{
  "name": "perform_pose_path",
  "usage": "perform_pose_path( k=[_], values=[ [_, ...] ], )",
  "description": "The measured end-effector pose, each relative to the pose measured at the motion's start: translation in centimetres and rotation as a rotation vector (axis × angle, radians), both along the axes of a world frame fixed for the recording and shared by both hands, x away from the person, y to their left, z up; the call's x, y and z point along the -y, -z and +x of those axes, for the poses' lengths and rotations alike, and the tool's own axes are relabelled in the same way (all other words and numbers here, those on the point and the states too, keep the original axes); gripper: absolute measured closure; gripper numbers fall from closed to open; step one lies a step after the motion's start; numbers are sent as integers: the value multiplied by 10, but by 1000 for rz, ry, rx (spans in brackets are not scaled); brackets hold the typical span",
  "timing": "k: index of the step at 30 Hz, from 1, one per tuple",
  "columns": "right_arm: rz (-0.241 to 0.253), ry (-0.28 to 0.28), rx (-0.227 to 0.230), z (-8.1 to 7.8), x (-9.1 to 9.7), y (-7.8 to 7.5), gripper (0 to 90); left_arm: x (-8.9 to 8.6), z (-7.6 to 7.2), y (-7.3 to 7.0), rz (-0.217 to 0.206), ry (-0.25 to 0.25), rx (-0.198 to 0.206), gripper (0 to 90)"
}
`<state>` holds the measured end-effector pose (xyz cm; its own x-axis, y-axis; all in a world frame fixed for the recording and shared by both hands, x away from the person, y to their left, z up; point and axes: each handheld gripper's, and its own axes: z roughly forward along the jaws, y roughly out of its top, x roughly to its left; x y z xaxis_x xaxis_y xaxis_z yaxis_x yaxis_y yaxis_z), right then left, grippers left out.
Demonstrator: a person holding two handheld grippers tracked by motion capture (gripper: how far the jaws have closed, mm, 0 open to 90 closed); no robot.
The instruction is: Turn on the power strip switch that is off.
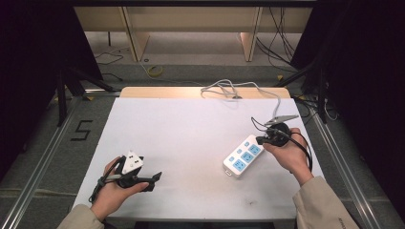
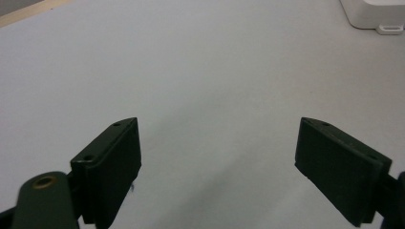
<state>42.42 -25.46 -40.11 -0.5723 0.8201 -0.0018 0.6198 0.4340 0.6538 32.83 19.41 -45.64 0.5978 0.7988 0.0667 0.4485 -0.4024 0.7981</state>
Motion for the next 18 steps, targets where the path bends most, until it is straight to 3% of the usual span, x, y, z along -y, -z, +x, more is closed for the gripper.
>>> perform_pose_path(
  k=[18],
  values=[
    [-5,1,-10,6,-2,1,900,0,0,0,1,1,0,154]
  ],
)
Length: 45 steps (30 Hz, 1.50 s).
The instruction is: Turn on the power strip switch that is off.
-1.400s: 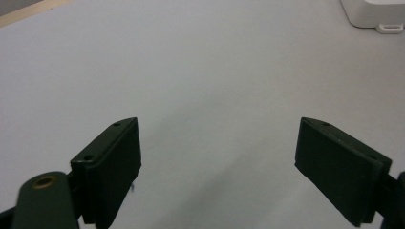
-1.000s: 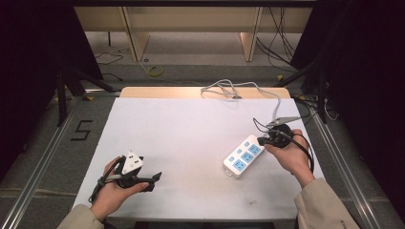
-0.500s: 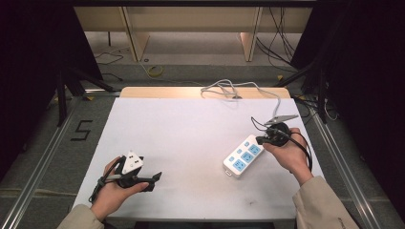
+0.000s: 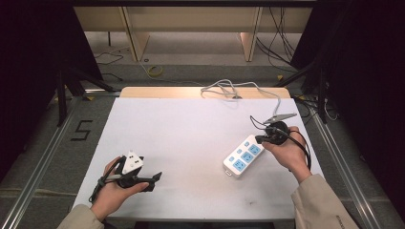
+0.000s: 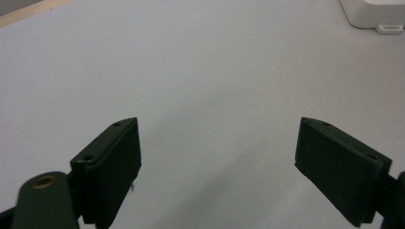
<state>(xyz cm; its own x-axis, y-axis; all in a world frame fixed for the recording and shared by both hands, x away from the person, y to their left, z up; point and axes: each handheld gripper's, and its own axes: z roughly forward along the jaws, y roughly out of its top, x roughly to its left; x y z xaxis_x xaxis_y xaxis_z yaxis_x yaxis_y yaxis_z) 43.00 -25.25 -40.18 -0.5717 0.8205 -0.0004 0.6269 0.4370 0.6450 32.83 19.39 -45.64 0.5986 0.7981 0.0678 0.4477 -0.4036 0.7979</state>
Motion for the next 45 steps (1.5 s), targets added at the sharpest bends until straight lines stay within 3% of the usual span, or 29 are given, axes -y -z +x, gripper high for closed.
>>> perform_pose_path(
  k=[45],
  values=[
    [-25,-11,-30,14,-9,7,900,1,0,0,-3,7,-2,154]
  ],
)
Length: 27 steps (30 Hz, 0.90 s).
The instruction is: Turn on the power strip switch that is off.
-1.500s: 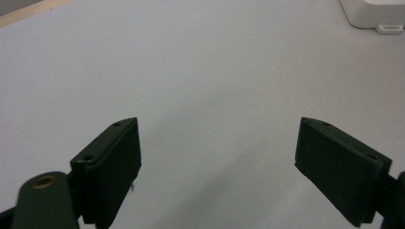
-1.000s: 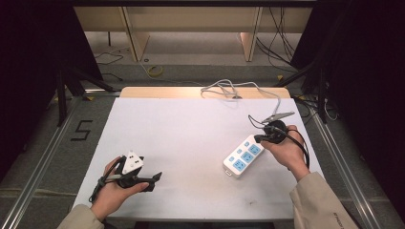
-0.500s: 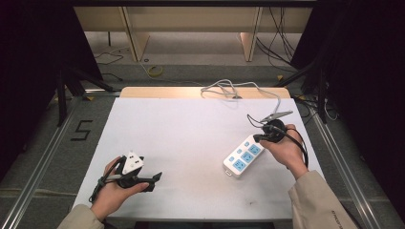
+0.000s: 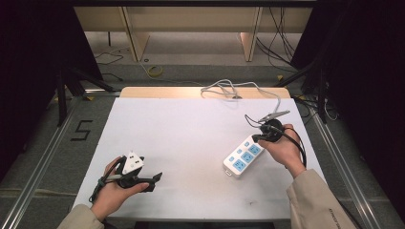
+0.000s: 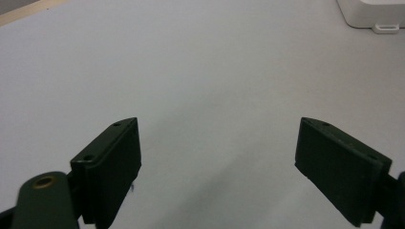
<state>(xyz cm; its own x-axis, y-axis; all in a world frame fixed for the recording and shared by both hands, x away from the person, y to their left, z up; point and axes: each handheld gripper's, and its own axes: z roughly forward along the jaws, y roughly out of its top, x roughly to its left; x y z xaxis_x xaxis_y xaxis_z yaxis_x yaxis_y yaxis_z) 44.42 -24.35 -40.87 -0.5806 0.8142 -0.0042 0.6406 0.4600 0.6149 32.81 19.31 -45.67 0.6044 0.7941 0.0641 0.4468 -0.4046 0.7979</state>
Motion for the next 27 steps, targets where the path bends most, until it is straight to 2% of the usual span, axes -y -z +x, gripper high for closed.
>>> perform_pose_path(
  k=[27],
  values=[
    [-13,-7,-12,9,-6,2,900,0,0,0,0,0,-1,154]
  ],
)
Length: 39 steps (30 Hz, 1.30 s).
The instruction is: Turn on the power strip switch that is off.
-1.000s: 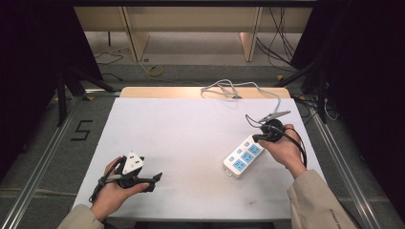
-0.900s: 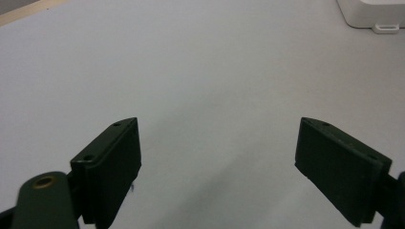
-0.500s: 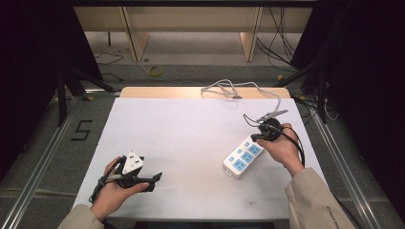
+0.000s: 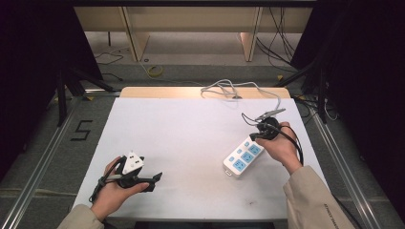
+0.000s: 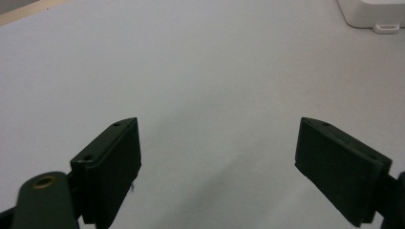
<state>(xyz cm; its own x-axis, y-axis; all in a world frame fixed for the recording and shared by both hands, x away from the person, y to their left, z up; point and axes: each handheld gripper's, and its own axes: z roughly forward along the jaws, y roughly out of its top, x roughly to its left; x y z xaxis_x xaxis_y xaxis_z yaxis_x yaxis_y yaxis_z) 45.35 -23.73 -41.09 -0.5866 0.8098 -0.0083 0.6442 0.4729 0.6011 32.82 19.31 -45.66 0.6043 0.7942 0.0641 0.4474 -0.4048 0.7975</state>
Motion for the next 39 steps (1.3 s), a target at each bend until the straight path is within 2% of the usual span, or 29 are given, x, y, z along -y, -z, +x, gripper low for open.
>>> perform_pose_path(
  k=[39],
  values=[
    [-14,-8,-24,12,-7,7,900,0,0,0,2,4,-2,154]
  ],
)
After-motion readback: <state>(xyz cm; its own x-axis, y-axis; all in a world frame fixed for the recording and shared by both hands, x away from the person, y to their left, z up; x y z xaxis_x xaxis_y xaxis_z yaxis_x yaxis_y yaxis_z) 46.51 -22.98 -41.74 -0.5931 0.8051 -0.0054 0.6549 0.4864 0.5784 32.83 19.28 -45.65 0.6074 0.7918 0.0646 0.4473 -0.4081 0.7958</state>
